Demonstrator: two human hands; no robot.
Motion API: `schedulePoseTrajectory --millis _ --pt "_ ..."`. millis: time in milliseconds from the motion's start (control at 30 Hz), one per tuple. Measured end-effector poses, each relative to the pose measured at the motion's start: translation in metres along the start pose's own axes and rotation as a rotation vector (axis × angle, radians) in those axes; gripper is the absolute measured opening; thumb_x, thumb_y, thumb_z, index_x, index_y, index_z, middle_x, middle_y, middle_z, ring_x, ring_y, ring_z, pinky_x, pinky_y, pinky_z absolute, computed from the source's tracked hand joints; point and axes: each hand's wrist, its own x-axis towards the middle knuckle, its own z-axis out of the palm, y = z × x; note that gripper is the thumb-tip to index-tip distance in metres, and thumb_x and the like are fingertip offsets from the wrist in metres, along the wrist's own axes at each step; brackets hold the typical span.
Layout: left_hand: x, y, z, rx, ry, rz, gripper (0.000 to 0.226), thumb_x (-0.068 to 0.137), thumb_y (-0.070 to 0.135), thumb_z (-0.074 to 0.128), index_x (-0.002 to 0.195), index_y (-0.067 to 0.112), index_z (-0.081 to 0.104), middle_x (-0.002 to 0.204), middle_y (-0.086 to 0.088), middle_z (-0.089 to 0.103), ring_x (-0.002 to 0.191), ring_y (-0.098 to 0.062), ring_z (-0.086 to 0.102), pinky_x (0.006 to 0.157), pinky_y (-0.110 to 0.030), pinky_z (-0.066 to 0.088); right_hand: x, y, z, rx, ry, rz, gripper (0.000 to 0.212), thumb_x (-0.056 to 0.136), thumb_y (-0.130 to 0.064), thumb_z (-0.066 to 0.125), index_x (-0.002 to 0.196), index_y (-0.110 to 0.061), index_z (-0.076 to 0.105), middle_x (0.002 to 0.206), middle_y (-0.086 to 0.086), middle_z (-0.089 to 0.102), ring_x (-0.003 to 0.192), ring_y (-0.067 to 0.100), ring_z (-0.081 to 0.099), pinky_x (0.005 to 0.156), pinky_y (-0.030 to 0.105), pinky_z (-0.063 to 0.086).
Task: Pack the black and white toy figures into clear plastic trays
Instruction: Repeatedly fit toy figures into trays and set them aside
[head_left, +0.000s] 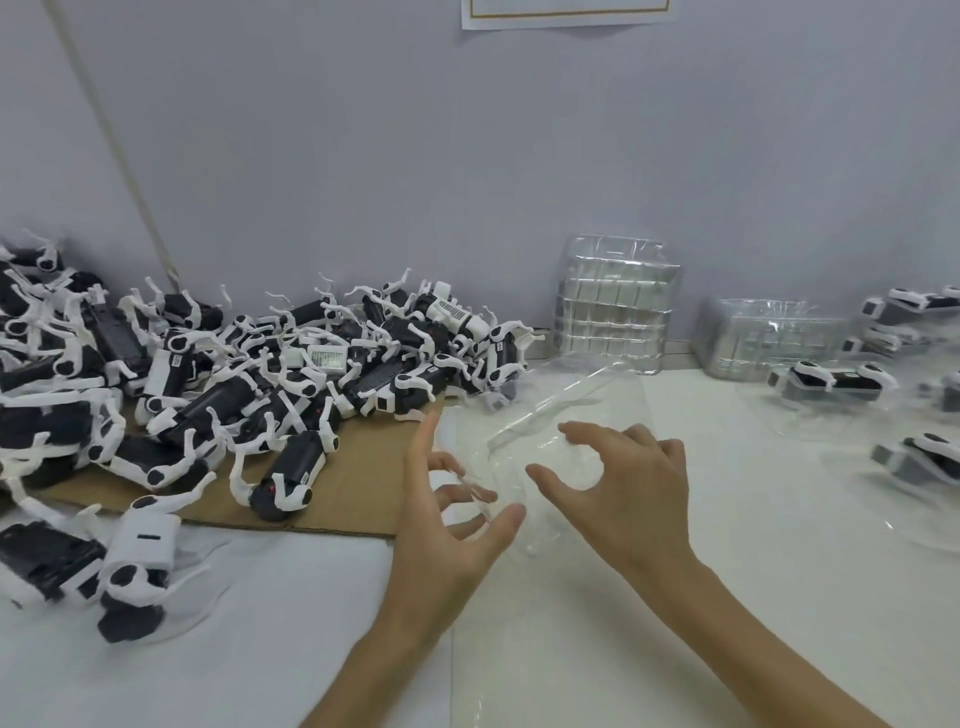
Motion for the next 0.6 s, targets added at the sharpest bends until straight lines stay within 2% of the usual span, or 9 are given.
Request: schedulePoseTrajectory --millis 100,200,267,333,400,467,500,533,600 --pt "-0.006 -0.001 0.009 0.026 -0.039 -0.001 0.100 0.065 0.039 0.082 0.147 0.048 0.025 0.111 0.009 0.045 0.093 -0.020 0.066 0.077 -0.037 0.061 0.000 0.004 0.006 -0.003 -0.108 0.064 0.032 0.075 -0.057 0.073 0.098 -0.035 0.071 0.096 -0.019 0.071 0.085 0.007 0.058 0.080 0.025 0.022" --pt "-0.007 -0.002 0.010 0.121 -0.011 0.002 0.100 0.063 0.047 0.082 0.146 0.048 0.026 0.110 0.015 0.045 0.091 -0.017 0.063 0.080 -0.038 0.061 0.000 0.007 0.008 0.065 -0.095 0.100 0.019 0.079 -0.041 0.074 0.094 -0.029 0.070 0.092 -0.016 0.070 0.073 0.006 0.054 0.080 0.028 0.037" --pt "-0.005 -0.003 0.008 0.182 0.037 0.012 0.098 0.061 0.053 0.080 0.144 0.049 0.028 0.109 0.020 0.044 0.088 -0.015 0.062 0.077 -0.037 0.060 0.002 0.008 0.006 0.090 -0.097 0.138 0.017 0.080 -0.039 0.074 0.094 -0.029 0.070 0.090 -0.015 0.069 0.069 0.005 0.053 0.076 0.029 0.047" --pt "-0.005 -0.004 0.007 0.209 0.067 0.013 0.093 0.063 0.057 0.078 0.142 0.051 0.030 0.113 0.022 0.044 0.087 -0.014 0.063 0.074 -0.035 0.060 0.002 0.008 0.003 0.102 -0.151 0.141 0.028 0.080 -0.044 0.074 0.104 -0.032 0.069 0.092 -0.016 0.070 0.071 0.005 0.055 0.075 0.027 0.048" --pt "-0.003 -0.005 0.005 0.216 0.103 0.012 0.086 0.066 0.059 0.077 0.140 0.050 0.033 0.120 0.021 0.044 0.090 -0.014 0.065 0.072 -0.028 0.059 0.002 0.006 0.001 0.150 -0.225 0.079 0.044 0.081 -0.049 0.073 0.121 -0.034 0.063 0.098 -0.015 0.070 0.076 0.004 0.059 0.082 0.027 0.046" --pt "0.001 -0.004 0.000 0.204 0.166 0.005 0.075 0.073 0.058 0.077 0.137 0.049 0.039 0.127 0.022 0.043 0.094 -0.011 0.067 0.073 -0.015 0.052 0.001 0.004 0.000 0.170 -0.275 -0.059 0.047 0.085 -0.049 0.069 0.128 -0.032 0.059 0.108 -0.014 0.068 0.085 0.002 0.060 0.094 0.024 0.038" --pt "0.004 -0.004 -0.003 0.185 0.200 -0.010 0.068 0.075 0.058 0.076 0.133 0.048 0.043 0.128 0.023 0.044 0.094 -0.008 0.068 0.074 -0.014 0.052 0.001 0.002 -0.002 0.158 -0.296 -0.122 0.047 0.088 -0.052 0.064 0.130 -0.031 0.059 0.113 -0.013 0.068 0.092 0.002 0.060 0.097 0.021 0.032" --pt "0.006 -0.003 -0.007 0.161 0.229 -0.034 0.063 0.073 0.059 0.074 0.129 0.047 0.046 0.128 0.023 0.044 0.092 -0.005 0.068 0.075 -0.019 0.054 0.001 0.001 -0.003 0.144 -0.320 -0.167 0.049 0.090 -0.056 0.057 0.132 -0.030 0.059 0.118 -0.013 0.067 0.100 0.003 0.059 0.099 0.018 0.027" --pt "0.010 -0.003 -0.013 0.128 0.266 -0.102 0.059 0.070 0.058 0.072 0.124 0.043 0.053 0.126 0.022 0.045 0.084 -0.001 0.069 0.076 -0.038 0.060 0.000 -0.002 -0.005 0.099 -0.390 -0.223 0.058 0.092 -0.065 0.039 0.136 -0.031 0.057 0.131 -0.013 0.061 0.114 0.005 0.054 0.104 0.019 0.023"
